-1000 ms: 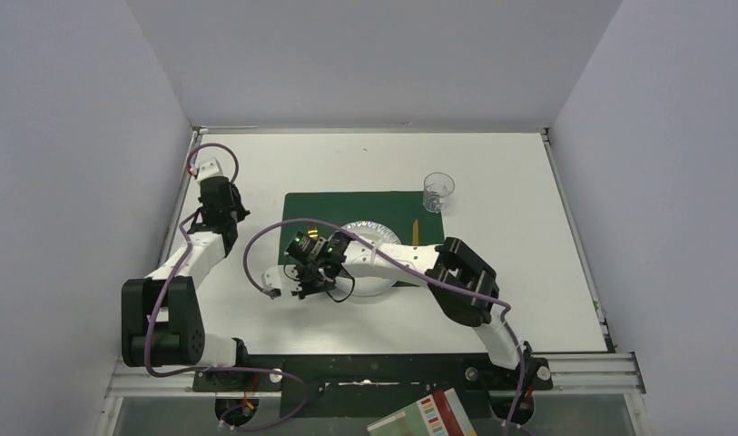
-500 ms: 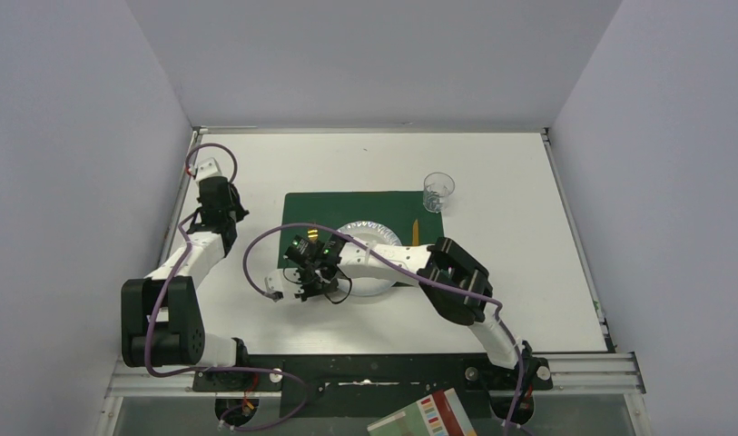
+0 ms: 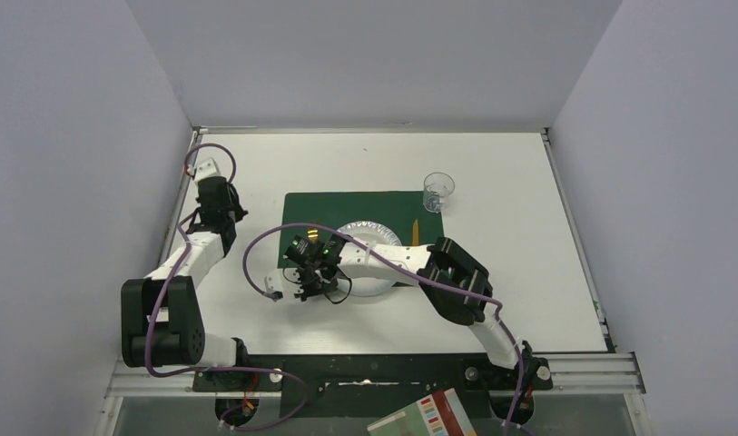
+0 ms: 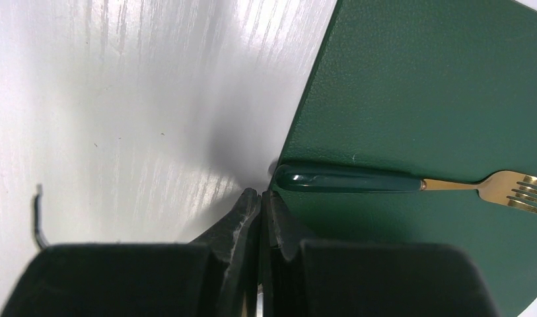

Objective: Set the dinner table for one person
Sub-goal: Adjust the fork on the napkin.

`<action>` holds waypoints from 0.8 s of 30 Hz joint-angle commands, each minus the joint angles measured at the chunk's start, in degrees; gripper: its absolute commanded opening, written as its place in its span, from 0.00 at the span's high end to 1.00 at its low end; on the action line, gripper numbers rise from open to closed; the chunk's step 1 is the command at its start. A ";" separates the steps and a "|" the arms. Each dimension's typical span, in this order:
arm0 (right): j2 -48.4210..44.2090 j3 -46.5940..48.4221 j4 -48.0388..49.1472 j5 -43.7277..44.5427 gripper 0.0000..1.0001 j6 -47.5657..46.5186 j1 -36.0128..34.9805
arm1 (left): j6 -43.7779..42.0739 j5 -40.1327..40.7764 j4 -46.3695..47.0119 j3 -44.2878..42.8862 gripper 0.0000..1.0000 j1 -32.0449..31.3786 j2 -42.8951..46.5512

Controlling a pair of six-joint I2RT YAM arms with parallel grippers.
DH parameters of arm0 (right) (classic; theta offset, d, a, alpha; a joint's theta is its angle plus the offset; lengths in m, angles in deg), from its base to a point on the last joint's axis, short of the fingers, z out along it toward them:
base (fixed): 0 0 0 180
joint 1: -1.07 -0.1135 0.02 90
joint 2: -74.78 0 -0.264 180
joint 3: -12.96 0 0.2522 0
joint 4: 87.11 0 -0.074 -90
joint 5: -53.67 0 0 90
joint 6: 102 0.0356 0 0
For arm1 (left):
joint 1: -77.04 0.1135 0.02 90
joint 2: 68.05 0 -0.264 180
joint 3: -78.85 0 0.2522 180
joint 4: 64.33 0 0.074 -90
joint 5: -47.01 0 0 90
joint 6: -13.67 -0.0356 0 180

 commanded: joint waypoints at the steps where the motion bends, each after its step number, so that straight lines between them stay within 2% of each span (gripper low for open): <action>1: -0.20 2.08 1.81 0.26 1.00 -0.55 -0.53 | -0.04 0.01 1.24 -1.70 1.00 0.53 0.69; 24: -0.26 1.43 3.12 -0.77 1.00 -0.88 -0.62 | 0.14 -0.35 -0.07 -2.50 1.00 0.70 -0.23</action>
